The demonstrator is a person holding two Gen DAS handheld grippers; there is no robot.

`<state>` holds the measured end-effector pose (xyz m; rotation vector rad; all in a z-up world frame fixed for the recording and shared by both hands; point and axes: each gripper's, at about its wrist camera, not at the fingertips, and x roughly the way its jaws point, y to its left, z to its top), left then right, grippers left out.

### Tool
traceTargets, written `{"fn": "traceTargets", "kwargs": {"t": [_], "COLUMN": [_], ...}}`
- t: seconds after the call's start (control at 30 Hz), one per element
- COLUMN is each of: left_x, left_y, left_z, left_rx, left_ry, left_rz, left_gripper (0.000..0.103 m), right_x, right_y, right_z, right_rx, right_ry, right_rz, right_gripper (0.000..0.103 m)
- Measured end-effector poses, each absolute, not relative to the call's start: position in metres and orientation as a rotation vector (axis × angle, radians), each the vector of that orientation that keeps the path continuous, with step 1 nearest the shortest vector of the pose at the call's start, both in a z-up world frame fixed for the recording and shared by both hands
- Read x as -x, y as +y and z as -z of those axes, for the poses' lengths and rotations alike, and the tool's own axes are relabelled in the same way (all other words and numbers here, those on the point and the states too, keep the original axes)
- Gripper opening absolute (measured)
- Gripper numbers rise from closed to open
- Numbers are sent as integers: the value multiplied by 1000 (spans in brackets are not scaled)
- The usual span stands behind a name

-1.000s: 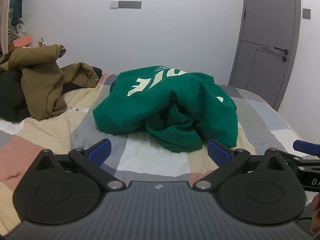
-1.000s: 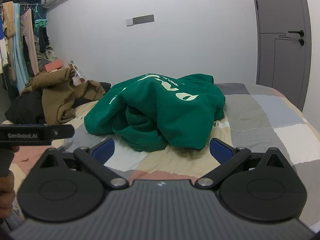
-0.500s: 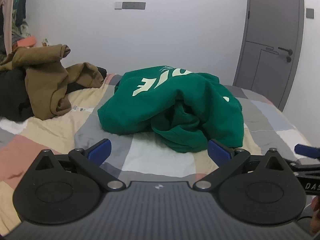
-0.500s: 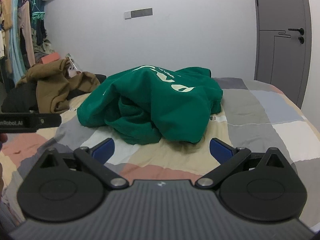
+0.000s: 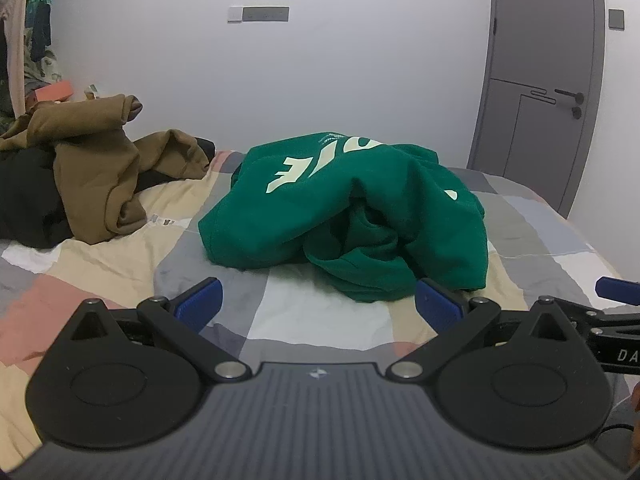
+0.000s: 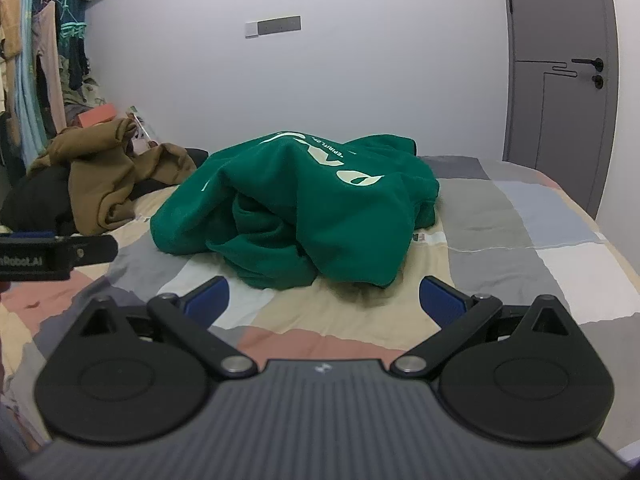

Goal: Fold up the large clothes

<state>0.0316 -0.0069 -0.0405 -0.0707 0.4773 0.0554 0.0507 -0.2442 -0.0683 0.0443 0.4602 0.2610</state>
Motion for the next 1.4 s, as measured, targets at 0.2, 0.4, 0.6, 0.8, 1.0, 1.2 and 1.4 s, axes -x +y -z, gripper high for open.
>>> {"fn": "traceTargets", "kwargs": {"t": [0.2, 0.4, 0.6, 0.8, 1.0, 1.2, 1.4], "left_x": [-32, -32, -27, -26, -29, -48, -100], "left_y": [-6, -8, -10, -12, -9, -5, 17], "left_z": [43, 44, 45, 49, 51, 50, 43], "left_rx": [63, 46, 39, 27, 57, 83, 159], "left_ry": [484, 477, 460, 441, 459, 492, 567], "left_rz": [-79, -86, -83, -94, -64, -33, -23], "left_gripper": [103, 103, 103, 103, 103, 103, 103], "right_x": [-51, -49, -44, -42, -44, -57, -90], "right_y": [-242, -240, -237, -238, -238, -235, -234], "right_z": [69, 69, 68, 69, 69, 70, 57], "right_rx": [-37, -20, -10, -10, -34, -57, -54], "right_ry": [467, 464, 458, 458, 459, 501, 516], "right_rz": [-263, -264, -276, -282, -319, -318, -297], "right_gripper": [103, 103, 103, 103, 103, 103, 103]}}
